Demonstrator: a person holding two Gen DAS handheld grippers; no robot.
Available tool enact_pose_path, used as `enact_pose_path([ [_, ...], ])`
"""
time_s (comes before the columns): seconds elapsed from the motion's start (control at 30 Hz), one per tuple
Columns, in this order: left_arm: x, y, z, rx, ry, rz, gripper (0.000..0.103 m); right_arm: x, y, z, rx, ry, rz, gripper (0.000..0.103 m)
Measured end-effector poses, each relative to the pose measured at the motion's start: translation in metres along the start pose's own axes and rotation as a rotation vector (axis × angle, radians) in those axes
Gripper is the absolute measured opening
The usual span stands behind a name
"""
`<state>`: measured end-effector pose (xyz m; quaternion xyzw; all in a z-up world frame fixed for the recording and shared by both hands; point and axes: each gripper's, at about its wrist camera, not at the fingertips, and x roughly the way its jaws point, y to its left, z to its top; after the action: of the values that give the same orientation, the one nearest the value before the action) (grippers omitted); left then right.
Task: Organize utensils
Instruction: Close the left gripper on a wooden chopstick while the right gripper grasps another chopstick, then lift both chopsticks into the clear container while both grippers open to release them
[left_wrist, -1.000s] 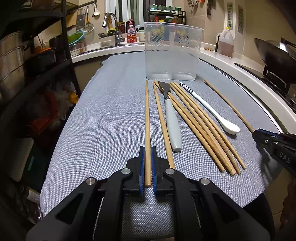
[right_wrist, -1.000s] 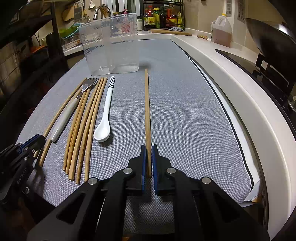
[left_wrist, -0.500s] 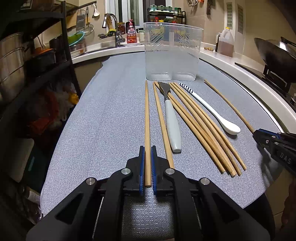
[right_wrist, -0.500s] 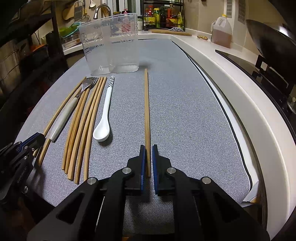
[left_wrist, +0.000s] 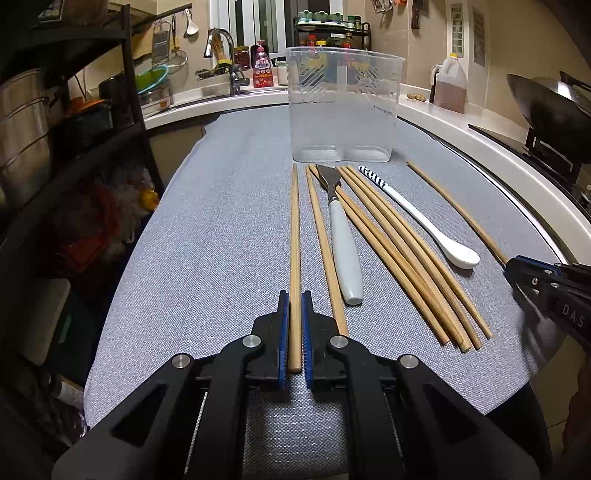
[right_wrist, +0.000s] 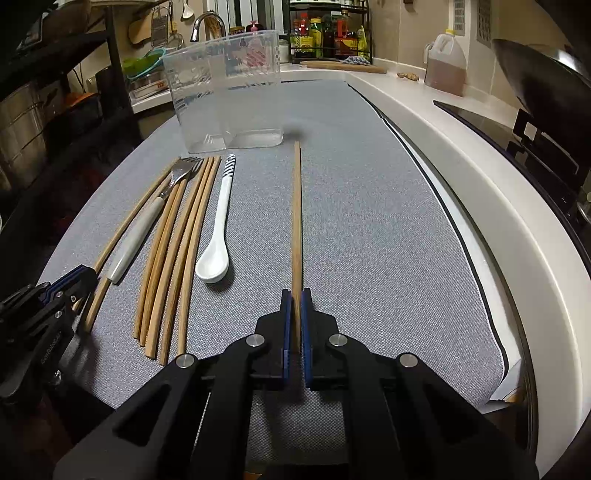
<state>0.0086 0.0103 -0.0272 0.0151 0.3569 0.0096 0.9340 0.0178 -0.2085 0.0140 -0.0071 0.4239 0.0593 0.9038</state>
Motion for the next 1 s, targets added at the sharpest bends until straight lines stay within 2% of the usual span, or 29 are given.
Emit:
enact_pose_path([
  [0.2,-0.014,-0.004,0.003,0.024,-0.049,0.005,0.007,-0.017,0.002,0.003,-0.005,-0.060,-0.002,0.005],
  [0.47,-0.038,-0.001,0.009,0.030,-0.129,0.008,0.007,-0.055,0.001,0.015,0.000,-0.191,0.005,0.005],
  [1.0,-0.076,0.010,0.038,-0.019,-0.234,-0.021,0.007,-0.091,-0.006,0.037,0.022,-0.262,0.033,0.005],
])
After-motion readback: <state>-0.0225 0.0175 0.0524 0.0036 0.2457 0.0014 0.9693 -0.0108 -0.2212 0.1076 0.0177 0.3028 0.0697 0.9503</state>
